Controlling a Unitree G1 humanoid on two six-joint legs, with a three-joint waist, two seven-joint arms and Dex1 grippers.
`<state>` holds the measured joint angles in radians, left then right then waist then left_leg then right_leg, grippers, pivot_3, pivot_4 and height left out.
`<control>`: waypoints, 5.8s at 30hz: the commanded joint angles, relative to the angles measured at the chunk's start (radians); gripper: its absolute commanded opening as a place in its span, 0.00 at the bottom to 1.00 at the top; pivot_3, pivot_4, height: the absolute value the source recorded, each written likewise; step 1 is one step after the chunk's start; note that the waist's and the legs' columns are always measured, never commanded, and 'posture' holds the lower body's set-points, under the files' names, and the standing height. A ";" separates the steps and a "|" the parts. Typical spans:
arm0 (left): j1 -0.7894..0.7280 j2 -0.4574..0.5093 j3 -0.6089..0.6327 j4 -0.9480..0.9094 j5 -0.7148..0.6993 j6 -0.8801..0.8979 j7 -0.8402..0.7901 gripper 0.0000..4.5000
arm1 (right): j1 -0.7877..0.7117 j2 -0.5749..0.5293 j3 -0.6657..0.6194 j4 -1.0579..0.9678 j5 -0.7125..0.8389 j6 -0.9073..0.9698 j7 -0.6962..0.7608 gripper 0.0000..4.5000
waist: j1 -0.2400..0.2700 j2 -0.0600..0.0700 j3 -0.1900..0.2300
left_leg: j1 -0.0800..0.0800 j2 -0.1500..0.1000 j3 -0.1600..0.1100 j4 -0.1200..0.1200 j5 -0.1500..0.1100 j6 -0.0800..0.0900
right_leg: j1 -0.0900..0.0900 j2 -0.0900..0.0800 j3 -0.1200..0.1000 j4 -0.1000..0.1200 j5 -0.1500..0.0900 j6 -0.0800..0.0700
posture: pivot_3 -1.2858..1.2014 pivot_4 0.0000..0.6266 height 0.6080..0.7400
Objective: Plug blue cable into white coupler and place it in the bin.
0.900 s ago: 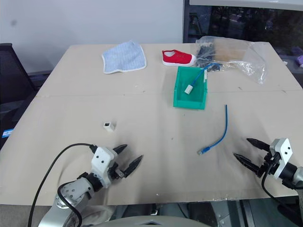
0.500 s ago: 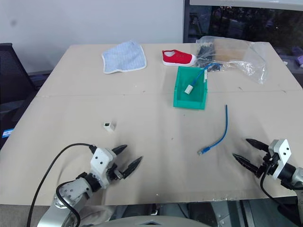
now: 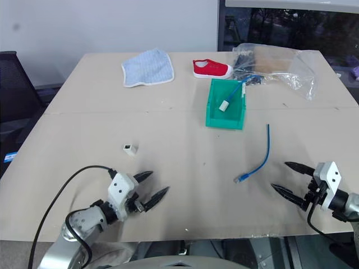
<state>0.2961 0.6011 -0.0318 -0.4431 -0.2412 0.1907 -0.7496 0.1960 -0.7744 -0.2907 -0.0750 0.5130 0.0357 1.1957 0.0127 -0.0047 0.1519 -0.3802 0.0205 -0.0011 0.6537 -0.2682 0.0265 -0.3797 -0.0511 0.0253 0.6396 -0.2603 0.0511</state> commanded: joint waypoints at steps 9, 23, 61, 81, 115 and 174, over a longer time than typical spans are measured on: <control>-0.315 0.162 -0.112 -0.122 -0.188 0.169 -0.310 0.92 | -0.311 -0.080 0.341 0.046 -0.267 -0.094 0.120 0.99 | -0.003 -0.005 0.004 | -0.002 0.000 0.000 0.001 0.000 0.000 | -0.001 0.002 0.000 0.000 0.002 0.004 | 0.52 0.24 1.00; -0.283 0.226 -0.076 -0.151 -0.281 0.217 -0.374 0.92 | -0.496 -0.031 0.485 0.216 -0.334 -0.152 0.208 0.12 | -0.003 -0.006 0.007 | -0.001 0.000 -0.002 0.001 0.000 0.000 | -0.001 0.002 -0.002 0.002 0.001 0.002 | 0.52 0.24 1.00; -0.837 -0.047 -0.304 0.574 0.050 0.024 -0.354 0.92 | -0.288 0.203 0.143 -0.278 -0.015 0.411 -0.143 0.99 | 0.007 -0.007 0.008 | -0.020 -0.006 -0.008 0.014 0.001 -0.001 | -0.015 0.002 -0.007 0.015 0.002 0.006 | 0.52 0.24 1.00; -1.041 -0.211 -0.360 0.966 0.179 -0.186 -0.514 0.03 | 0.002 0.212 0.079 -0.476 0.040 0.433 -0.385 1.00 | -0.023 -0.008 0.009 | -0.018 -0.009 -0.010 0.017 0.001 0.000 | -0.015 0.002 -0.003 0.019 0.001 0.008 | 0.52 0.24 1.00; -0.998 -0.231 -0.118 0.536 -0.464 0.819 -0.521 0.00 | -0.176 0.443 0.176 -0.549 0.716 0.697 -0.749 0.02 | -0.026 -0.009 0.009 | -0.018 -0.009 -0.013 0.017 0.001 0.000 | -0.015 0.001 -0.005 0.021 0.001 0.008 | 0.52 0.24 1.00; -0.262 -0.312 0.175 0.156 0.158 0.082 0.492 0.13 | -0.286 0.412 0.167 -0.343 0.450 0.605 -0.647 0.00 | -0.022 -0.011 0.008 | -0.017 -0.004 -0.009 0.016 0.000 0.000 | -0.015 -0.001 -0.003 0.020 0.001 0.008 | 0.52 0.24 1.00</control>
<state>0.0549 0.2765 0.1600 -0.2806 -0.0980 0.2890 -0.2546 -0.0814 -0.3625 -0.1143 -0.3738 0.9569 0.6528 0.5465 -0.0091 -0.0158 0.1598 -0.3972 0.0160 -0.0097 0.6692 -0.2678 0.0261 -0.3949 -0.0521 0.0223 0.6593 -0.2592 0.0587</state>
